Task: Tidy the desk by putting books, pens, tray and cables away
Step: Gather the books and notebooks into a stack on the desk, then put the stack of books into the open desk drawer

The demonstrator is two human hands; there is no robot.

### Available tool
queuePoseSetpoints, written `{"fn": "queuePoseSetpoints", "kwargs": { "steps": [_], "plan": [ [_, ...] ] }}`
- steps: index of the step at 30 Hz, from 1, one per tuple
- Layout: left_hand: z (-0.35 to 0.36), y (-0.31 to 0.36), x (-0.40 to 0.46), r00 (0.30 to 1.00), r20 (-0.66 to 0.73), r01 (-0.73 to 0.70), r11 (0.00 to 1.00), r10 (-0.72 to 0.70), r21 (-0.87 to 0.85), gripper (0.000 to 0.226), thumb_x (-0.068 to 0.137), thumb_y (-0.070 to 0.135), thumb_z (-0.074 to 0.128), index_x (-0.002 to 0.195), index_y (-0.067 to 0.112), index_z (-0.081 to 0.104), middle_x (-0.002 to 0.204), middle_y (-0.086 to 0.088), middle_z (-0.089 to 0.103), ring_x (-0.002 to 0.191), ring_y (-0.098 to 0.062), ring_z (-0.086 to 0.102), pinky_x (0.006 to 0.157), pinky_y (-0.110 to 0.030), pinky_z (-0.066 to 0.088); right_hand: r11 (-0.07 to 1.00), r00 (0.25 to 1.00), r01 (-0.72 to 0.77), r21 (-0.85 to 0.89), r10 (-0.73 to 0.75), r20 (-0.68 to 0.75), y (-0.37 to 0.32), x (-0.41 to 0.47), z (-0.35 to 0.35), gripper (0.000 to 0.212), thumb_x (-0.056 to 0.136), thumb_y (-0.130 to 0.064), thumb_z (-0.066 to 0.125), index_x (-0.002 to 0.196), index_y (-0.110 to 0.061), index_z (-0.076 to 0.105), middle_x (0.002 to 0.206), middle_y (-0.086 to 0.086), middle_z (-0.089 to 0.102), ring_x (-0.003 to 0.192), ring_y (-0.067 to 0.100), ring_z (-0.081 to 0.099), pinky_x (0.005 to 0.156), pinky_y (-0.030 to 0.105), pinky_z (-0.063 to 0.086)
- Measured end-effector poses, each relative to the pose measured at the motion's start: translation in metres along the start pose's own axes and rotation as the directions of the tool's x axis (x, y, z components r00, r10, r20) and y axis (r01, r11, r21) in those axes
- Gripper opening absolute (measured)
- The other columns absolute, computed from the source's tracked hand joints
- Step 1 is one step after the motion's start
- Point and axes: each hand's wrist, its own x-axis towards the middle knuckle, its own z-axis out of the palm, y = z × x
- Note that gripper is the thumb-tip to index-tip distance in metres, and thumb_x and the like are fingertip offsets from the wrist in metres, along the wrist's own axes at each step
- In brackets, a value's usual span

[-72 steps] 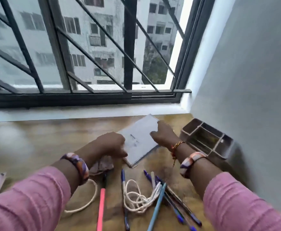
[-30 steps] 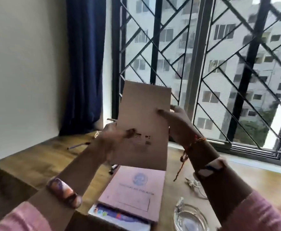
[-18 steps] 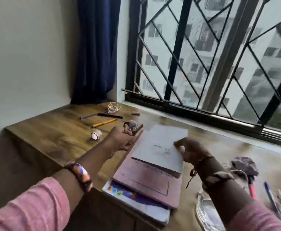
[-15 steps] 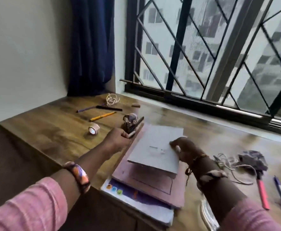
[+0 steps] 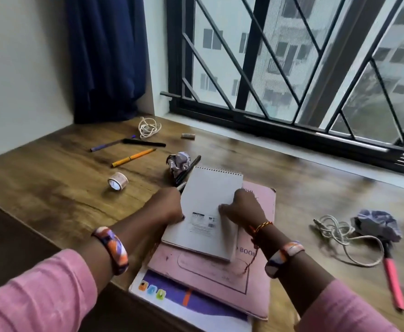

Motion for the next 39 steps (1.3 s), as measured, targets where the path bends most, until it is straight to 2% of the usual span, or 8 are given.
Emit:
{"fn": "queuePoseSetpoints", "kwargs": {
  "steps": [9,20,23,25,28,32,35,39],
  "plan": [
    [0.000,0.016,-0.001,0.999,-0.016,-0.026,0.979,0.030,0.204,0.022,0.083,0.003,0.050,0.103,0.000,0.059,0.114,-0.016,0.061,0.103,-0.028,0.061,0.067,-0.026,0.043,0.983,0.916,0.150,-0.110,-0.096,0.390,0.002,-0.040,-0.028,0.130,0.064,-0.040,0.082,0.147,-0.002,-0.011,0.151,0.028,-0.016,0.144,0.034,-0.003,0.116,0.031,0.010],
    [0.048,0.038,-0.066,0.957,-0.131,-0.220,0.944,0.257,0.247,0.069,0.091,0.014,0.043,0.147,0.005,0.004,0.155,-0.021,-0.006,0.144,-0.032,0.005,0.114,-0.036,0.017,0.886,0.918,0.381,-0.265,-0.327,0.225,0.018,-0.127,0.006,0.060,0.089,-0.013,0.049,0.141,0.001,0.023,0.149,0.033,0.007,0.140,0.045,0.013,0.114,0.032,0.018],
    [0.087,0.029,-0.097,0.811,-0.384,-0.416,0.896,0.442,0.153,0.063,0.087,0.012,0.040,0.144,0.000,0.014,0.155,-0.013,0.009,0.139,-0.026,0.028,0.109,-0.028,0.029,0.824,0.916,0.388,-0.412,-0.396,0.071,0.032,-0.151,0.042,0.069,0.077,-0.026,0.045,0.137,0.005,0.032,0.139,0.025,0.044,0.134,0.046,0.029,0.097,0.044,0.047],
    [0.117,0.012,-0.113,0.677,-0.473,-0.563,0.811,0.565,0.163,0.049,0.080,0.012,0.033,0.128,-0.001,0.035,0.145,-0.011,0.032,0.126,-0.024,0.043,0.097,-0.025,0.036,0.825,0.924,0.344,-0.447,-0.383,0.004,0.042,-0.165,0.066,0.092,0.070,-0.047,0.043,0.146,-0.003,0.017,0.154,0.018,0.020,0.139,0.032,0.029,0.090,0.034,0.053],
    [0.148,-0.025,-0.131,0.634,-0.424,-0.581,0.760,0.647,0.291,0.053,0.091,0.014,0.023,0.143,0.004,0.019,0.156,-0.010,0.007,0.144,-0.020,0.006,0.114,-0.024,0.006,0.767,0.841,0.453,-0.455,-0.537,-0.067,0.060,-0.202,0.082,0.079,0.080,-0.037,0.035,0.148,-0.014,0.001,0.156,0.011,-0.012,0.136,0.022,0.027,0.111,0.032,0.026],
    [0.157,-0.043,-0.151,0.673,-0.369,-0.487,0.759,0.641,0.432,0.082,0.059,0.014,0.032,0.139,0.000,0.023,0.156,-0.018,0.009,0.146,-0.023,0.002,0.112,-0.033,0.004,0.693,0.822,0.431,-0.578,-0.565,-0.064,0.082,-0.242,0.086,0.075,0.084,-0.024,0.034,0.149,-0.008,0.000,0.158,0.009,-0.008,0.146,0.023,-0.002,0.111,0.038,0.014],
    [0.149,-0.030,-0.167,0.779,-0.299,-0.411,0.809,0.552,0.421,0.082,0.045,0.014,0.049,0.125,-0.006,0.048,0.131,-0.024,0.053,0.120,-0.033,0.054,0.111,-0.037,0.011,0.678,0.862,0.384,-0.627,-0.506,-0.020,0.105,-0.264,0.078,0.082,0.076,-0.021,0.037,0.148,-0.006,-0.001,0.157,0.009,-0.009,0.145,0.022,-0.005,0.113,0.036,0.009],
    [0.167,-0.030,-0.176,0.856,-0.298,-0.319,0.885,0.423,0.340,0.116,0.020,0.011,0.079,0.130,-0.008,0.045,0.139,-0.029,0.038,0.121,-0.039,0.048,0.113,-0.042,0.007,0.727,0.928,0.256,-0.638,-0.369,-0.047,0.134,-0.294,0.046,0.083,0.074,-0.013,0.033,0.147,-0.002,-0.006,0.152,0.013,0.029,0.134,0.018,0.040,0.112,0.032,0.008]
  ]
}}
